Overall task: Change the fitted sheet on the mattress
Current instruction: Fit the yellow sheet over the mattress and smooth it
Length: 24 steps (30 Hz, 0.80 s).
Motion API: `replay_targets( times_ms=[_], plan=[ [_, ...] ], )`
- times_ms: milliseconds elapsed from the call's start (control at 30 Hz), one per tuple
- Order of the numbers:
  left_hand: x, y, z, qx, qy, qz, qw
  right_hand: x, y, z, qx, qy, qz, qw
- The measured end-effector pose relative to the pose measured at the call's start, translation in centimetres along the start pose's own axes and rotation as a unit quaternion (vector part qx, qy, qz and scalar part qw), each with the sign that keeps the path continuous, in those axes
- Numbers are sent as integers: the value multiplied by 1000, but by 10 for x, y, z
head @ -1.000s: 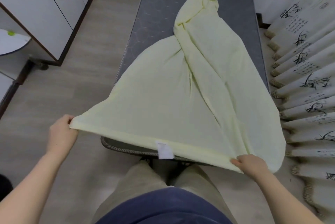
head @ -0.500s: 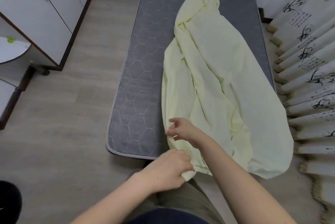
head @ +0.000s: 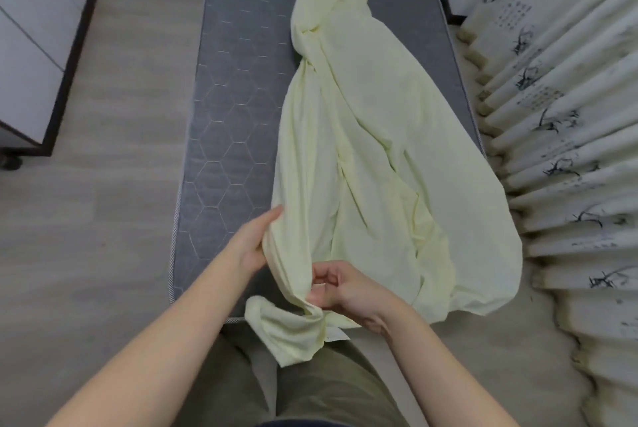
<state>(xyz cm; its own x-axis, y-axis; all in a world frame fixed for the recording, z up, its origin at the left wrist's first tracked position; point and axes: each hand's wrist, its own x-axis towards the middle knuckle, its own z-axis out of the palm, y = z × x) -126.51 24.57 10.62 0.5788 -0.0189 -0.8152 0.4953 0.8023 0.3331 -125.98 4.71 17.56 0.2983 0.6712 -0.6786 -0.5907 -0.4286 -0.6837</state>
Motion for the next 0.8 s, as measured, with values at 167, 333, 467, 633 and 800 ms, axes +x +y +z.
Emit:
replay_targets(
  times_ms=[167, 333, 467, 633, 800],
  plan=[
    [-3, 39, -52, 22, 161, 159, 974, 19, 3, 4, -139, 109, 71, 982],
    [-42, 62, -108, 357, 71, 298, 883, 87, -20, 66, -375, 321, 120, 862],
    [-71, 89, -136, 464, -85, 276, 837, 154, -76, 149, -161, 433, -11, 887],
    [-95, 126, -165, 520, -194, 201, 807, 192, -97, 188, -215, 504, 47, 835],
    [-87, 174, -192, 450, -143, 134, 871, 173, -87, 208, -307, 503, -7, 808]
  ],
)
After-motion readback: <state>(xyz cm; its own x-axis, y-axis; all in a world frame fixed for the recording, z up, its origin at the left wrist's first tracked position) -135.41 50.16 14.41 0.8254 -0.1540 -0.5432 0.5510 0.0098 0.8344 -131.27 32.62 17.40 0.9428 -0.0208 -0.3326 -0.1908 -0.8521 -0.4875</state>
